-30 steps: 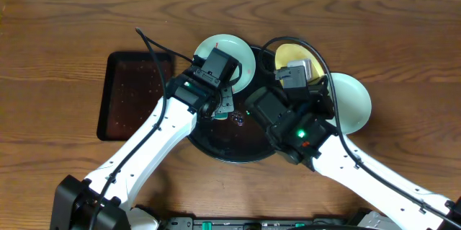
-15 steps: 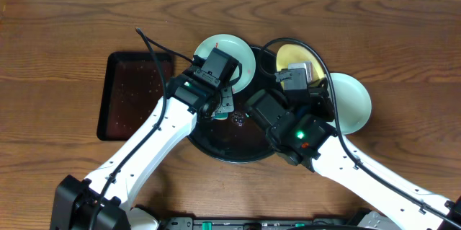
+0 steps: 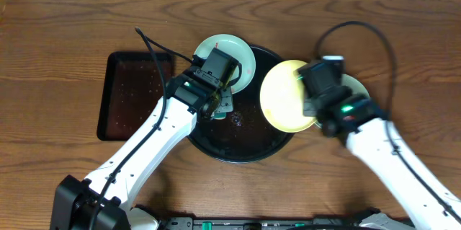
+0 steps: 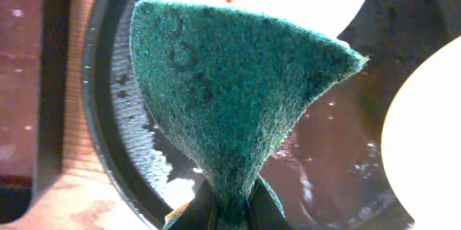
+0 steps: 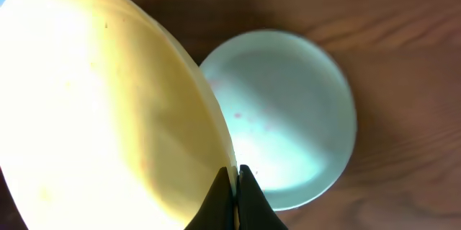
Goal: Clean dirty plates on tray and stack at the side
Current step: 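Lift the yellow plate with the right gripper onto the green plate, then release the yellow plate and move right gripper to the last green plate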
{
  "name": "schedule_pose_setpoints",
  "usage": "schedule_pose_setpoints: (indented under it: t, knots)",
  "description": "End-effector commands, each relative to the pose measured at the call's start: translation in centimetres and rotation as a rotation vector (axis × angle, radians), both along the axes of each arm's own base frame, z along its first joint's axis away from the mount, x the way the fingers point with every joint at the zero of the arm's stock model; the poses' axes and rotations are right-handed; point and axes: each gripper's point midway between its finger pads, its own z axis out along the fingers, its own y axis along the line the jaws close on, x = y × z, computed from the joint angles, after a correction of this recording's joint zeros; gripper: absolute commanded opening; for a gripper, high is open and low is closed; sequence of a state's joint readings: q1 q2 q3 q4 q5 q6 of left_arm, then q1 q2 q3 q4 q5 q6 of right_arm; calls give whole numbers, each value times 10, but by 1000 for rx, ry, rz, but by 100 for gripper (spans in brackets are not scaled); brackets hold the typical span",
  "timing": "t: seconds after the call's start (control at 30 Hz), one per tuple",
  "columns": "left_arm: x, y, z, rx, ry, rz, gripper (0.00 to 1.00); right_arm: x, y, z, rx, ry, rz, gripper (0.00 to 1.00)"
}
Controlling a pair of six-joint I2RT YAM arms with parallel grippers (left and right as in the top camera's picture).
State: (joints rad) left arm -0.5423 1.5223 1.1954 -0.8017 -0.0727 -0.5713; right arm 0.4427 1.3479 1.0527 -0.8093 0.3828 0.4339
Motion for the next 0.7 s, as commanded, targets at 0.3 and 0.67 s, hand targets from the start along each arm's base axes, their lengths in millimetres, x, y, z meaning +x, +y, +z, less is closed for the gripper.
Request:
schedule_pose_setpoints:
  t: [0.3, 0.67]
  knots:
    - [27, 79, 4, 139, -33, 98, 8, -16, -110, -13, 258, 139, -277, 1]
    - [34, 117, 4, 146, -24, 193, 8, -35, -135, -82, 285, 245, -388, 1]
